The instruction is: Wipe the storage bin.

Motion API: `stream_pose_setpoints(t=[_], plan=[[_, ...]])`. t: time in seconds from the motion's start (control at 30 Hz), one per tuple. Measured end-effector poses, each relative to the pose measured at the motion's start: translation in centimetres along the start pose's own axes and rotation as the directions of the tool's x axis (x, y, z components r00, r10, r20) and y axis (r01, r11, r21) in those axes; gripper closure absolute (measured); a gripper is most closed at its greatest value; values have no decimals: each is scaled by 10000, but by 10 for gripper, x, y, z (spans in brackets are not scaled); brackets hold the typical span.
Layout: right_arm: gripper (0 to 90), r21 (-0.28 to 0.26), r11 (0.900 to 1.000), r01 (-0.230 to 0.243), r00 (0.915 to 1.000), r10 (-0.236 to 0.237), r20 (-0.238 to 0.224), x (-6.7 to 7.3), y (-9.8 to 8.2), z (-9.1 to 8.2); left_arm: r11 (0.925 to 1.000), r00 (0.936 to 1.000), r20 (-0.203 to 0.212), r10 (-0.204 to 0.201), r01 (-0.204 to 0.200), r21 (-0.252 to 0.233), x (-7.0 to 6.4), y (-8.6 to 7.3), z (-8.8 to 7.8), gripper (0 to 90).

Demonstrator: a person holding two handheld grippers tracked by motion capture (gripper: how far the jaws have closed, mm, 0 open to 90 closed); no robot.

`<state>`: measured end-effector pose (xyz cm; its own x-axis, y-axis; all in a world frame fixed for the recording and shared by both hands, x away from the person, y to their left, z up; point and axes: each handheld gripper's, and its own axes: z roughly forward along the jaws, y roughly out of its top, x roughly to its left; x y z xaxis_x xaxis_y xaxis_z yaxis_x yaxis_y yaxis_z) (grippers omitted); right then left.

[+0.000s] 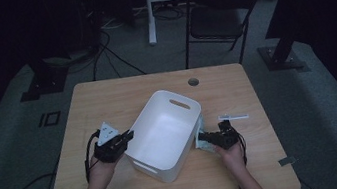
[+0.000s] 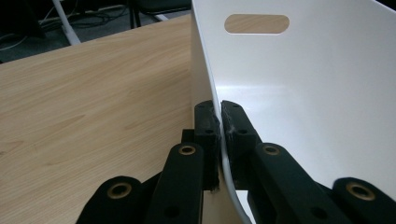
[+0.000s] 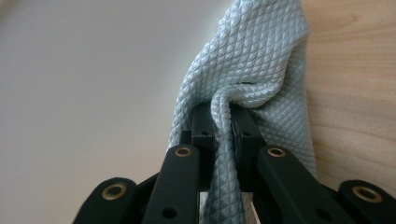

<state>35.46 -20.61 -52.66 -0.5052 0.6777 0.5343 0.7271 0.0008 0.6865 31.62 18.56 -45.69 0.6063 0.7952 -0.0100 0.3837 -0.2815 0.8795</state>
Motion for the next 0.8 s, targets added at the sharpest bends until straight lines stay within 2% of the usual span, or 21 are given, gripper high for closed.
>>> stream_pose_setpoints(t=[0.2,0.3,0.5,0.7,0.8], plan=[[829,414,9990,-138,9995,125,296,-5,-3,8,10000,10000,-25,-20,20,-15,0,0,0,862],[830,489,9984,-276,9992,262,299,-7,-4,10,10000,10000,-38,-58,57,-18,0,0,0,862],[829,547,9984,-130,9994,113,312,-1,-3,6,10000,10000,-66,-60,60,-9,0,0,0,863],[829,140,9997,205,9994,-201,-267,13,2,-7,10000,9999,-151,-53,54,11,-1,0,0,862],[829,-392,9982,458,9960,-486,-752,25,9,-19,10000,9998,-161,-67,67,14,-1,0,0,862]])
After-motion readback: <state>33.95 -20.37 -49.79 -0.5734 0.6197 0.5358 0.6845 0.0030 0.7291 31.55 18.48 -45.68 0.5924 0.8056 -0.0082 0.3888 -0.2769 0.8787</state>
